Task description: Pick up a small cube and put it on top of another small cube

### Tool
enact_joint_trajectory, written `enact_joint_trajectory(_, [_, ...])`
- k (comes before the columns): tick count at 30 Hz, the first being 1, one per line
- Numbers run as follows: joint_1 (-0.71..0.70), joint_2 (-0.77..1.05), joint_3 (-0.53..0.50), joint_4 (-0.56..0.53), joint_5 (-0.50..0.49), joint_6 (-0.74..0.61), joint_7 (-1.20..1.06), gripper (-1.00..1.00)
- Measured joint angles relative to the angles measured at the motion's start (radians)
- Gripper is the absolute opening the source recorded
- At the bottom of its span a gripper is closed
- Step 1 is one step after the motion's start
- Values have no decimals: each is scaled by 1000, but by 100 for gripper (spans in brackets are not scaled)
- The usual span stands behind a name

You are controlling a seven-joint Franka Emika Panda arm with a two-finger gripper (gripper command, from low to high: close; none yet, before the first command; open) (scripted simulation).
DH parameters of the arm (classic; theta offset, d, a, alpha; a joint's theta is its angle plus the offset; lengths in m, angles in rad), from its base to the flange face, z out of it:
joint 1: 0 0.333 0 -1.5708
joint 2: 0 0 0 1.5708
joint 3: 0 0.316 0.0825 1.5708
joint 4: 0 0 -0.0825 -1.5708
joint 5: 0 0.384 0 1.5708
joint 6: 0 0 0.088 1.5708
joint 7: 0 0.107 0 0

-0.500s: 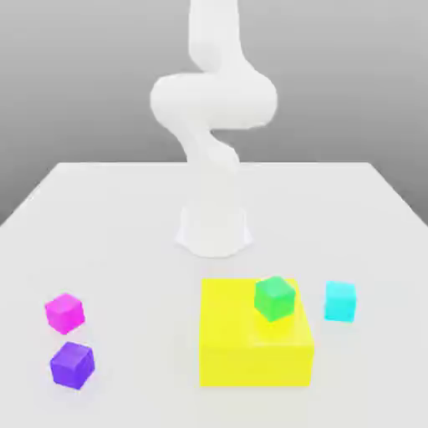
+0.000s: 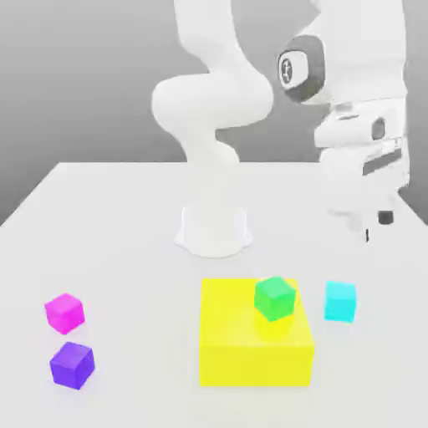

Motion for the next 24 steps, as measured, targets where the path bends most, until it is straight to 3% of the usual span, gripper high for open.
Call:
enact_joint_trajectory(5, [87,222,51,-99,-80,164,-68,0])
enact_joint_trajectory(10, [181,407,-74,-73,-198,313,11,0])
enact_joint_trajectory(11, [200,440,-95,-67,-209,340,20,-100])
enact_joint_trajectory(19, [194,424,-88,-70,-207,326,18,-100])
enact_joint_trajectory(24, [153,255,-16,-102,-91,189,-67,-100])
